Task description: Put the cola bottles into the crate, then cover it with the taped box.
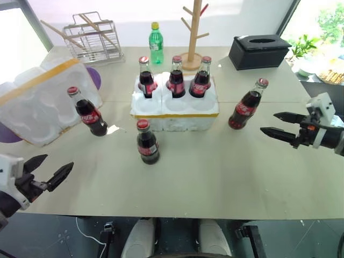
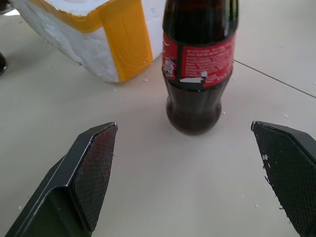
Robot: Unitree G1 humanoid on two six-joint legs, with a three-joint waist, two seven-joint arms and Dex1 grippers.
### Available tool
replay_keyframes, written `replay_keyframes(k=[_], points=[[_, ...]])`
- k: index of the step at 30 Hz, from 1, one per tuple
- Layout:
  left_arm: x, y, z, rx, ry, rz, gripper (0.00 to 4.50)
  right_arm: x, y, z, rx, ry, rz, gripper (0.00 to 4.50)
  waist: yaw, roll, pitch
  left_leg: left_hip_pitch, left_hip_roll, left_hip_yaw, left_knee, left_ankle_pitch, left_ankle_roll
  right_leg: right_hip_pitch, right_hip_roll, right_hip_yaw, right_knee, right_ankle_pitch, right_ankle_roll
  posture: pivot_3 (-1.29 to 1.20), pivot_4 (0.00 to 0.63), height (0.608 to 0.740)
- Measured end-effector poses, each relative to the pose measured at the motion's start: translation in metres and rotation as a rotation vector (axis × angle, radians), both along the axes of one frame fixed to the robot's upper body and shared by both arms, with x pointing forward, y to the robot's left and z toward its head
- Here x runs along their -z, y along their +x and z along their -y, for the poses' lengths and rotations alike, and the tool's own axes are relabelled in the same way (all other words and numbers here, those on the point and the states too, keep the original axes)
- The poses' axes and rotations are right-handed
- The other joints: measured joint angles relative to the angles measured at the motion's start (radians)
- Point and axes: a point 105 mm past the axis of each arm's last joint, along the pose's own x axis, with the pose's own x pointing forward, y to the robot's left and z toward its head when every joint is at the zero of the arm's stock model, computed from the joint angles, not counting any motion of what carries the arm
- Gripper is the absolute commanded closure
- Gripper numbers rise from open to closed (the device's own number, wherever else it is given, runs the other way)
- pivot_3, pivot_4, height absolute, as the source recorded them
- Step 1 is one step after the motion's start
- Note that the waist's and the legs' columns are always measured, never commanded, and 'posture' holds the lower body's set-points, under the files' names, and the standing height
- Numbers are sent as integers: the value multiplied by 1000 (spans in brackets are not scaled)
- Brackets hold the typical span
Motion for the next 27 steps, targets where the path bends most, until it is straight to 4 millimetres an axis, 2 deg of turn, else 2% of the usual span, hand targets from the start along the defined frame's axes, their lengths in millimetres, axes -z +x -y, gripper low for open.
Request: replay_keyframes(k=[10, 27], points=[[-1, 1, -8, -59, 50, 11, 0, -2, 1, -3, -11, -4, 14, 43, -2, 0, 0, 0, 0, 0, 0, 0, 0, 0, 0, 0, 0, 0, 0, 0, 150, 740], [-8, 9, -7, -51, 55, 15, 0, -1, -5, -2, -3, 8, 10, 43, -2, 0, 0, 0, 0, 0, 0, 0, 0, 0, 1, 0, 0, 1, -1, 0, 150, 740]])
